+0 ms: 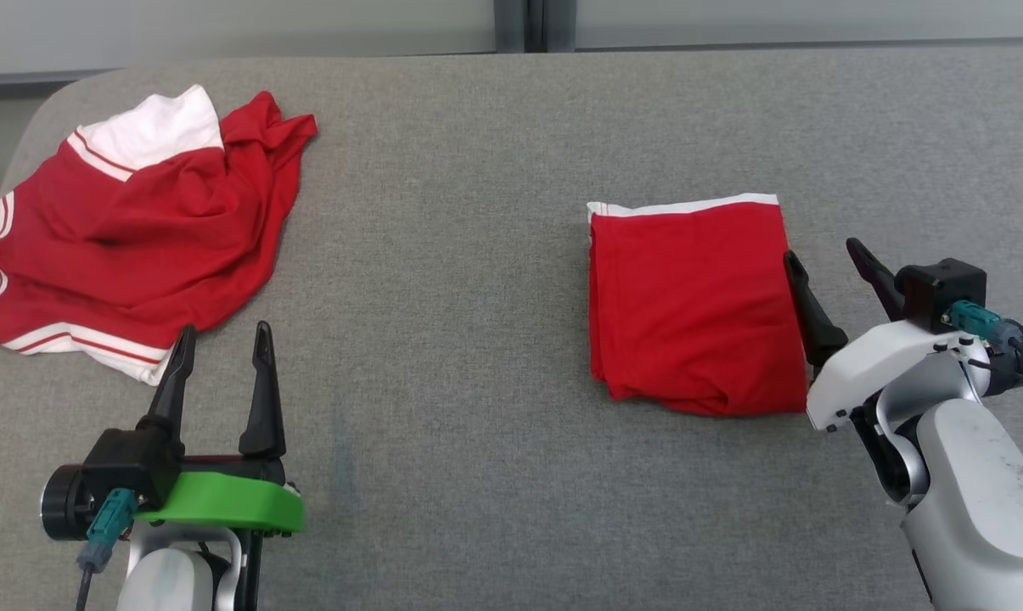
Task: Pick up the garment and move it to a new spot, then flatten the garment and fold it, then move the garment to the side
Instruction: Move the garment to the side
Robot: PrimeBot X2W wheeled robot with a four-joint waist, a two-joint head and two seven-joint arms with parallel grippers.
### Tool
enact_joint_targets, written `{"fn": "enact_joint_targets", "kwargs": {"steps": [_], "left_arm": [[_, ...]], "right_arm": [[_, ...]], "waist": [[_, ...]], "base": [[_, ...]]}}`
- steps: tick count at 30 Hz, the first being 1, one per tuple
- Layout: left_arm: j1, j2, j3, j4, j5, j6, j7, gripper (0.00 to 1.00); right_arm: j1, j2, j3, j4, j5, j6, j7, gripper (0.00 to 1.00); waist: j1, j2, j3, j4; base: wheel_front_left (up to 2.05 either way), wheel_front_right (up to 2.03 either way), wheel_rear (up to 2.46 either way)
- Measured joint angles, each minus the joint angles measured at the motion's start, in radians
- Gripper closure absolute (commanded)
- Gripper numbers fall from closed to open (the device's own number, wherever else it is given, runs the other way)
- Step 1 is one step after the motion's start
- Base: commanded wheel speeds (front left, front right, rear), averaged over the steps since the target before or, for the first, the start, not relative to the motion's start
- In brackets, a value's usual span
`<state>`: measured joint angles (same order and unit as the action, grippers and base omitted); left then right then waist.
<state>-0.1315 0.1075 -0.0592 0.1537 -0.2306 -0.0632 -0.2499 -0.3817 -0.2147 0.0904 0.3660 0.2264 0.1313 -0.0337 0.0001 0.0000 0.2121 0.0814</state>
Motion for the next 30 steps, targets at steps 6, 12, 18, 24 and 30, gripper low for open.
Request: {"fn": "enact_joint_targets", "kwargs": {"steps": [6,12,18,24,30], "left_arm": [[-0.035,-0.013,-0.012,0.025,0.0,-0.003,-0.008,0.0],[-0.046,-0.02,-0.017,0.042,0.002,-0.007,-0.011,0.0],[-0.049,-0.026,-0.013,0.036,0.002,-0.009,-0.012,0.0],[-0.064,-0.03,-0.012,0.003,0.011,-0.013,-0.013,0.0],[-0.106,-0.03,-0.023,-0.034,0.035,-0.022,-0.014,0.0]], "right_arm": [[-0.034,0.005,0.014,0.17,0.019,0.0,-0.042,0.0],[-0.07,0.03,0.028,0.291,0.051,0.0,-0.056,0.09],[-0.091,0.034,0.075,0.33,0.1,0.0,-0.09,1.0],[-0.188,-0.042,0.13,0.338,0.096,0.001,-0.087,1.0],[-0.304,-0.178,0.204,0.307,0.097,0.0,-0.052,1.0]], "waist": [[0.0,0.0,0.06,0.041],[0.0,0.0,0.086,0.064],[0.0,0.0,0.084,0.056],[0.0,0.0,0.109,0.027],[0.0,0.0,0.175,-0.007]], "base": [[0.0,0.0,0.0],[0.0,0.0,0.0],[0.0,0.0,0.0],[0.0,0.0,0.0],[0.0,0.0,0.0]]}}
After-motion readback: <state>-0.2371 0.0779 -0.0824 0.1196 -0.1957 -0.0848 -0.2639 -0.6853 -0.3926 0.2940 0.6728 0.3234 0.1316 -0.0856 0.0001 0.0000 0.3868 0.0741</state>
